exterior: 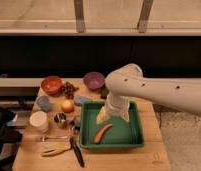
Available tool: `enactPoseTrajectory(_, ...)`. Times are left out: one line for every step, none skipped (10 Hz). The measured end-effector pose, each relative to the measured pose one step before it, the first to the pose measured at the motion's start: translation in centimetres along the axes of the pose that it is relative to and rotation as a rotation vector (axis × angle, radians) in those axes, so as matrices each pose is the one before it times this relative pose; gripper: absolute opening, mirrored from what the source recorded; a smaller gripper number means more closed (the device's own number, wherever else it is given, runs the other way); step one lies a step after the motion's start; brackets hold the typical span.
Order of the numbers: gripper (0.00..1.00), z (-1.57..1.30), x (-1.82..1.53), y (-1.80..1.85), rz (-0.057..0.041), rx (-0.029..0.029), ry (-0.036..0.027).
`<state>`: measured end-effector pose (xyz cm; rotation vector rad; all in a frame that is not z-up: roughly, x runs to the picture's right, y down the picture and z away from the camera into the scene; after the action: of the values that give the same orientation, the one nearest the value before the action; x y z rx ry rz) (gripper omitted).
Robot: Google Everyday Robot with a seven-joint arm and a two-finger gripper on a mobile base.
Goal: Place pepper in plastic cup
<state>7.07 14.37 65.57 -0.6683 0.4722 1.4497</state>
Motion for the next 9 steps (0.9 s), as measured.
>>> enactPoseTrajectory(0.80, 0.081, -0.139, 0.050, 0.00720, -0.00323, -0.00131)
enactPoseTrajectory(0.80, 0.524, -0.163, 0.038, 0.01251, -0.00916, 0.00155)
enactPoseTrajectory(0.80, 0.971, -0.113, 0.033, 0.01075, -0.00849, 0.00561)
enactPoseTrajectory(0.80, 1.558, -0.288, 0.276, 0.00341, -0.00531, 0.00396)
enactPoseTrajectory(0.80, 2.104, -0.392, 0.535, 0.00182, -0.00232, 0.00386)
enactPoseTrajectory(0.80, 1.270, -0.368, 0.208, 0.00698, -0.00005, -0.00057)
enactPoseTrajectory(0.80, 1.127, -0.598, -0.107, 0.01249, 0.00534, -0.00405)
enactPoseTrajectory(0.80, 0.829, -0.613, -0.098, 0.01901, 0.00097, -0.00200)
enactPoseTrajectory(0.80, 0.550, -0.306, 0.005, 0.00984, -0.00034, 0.00091)
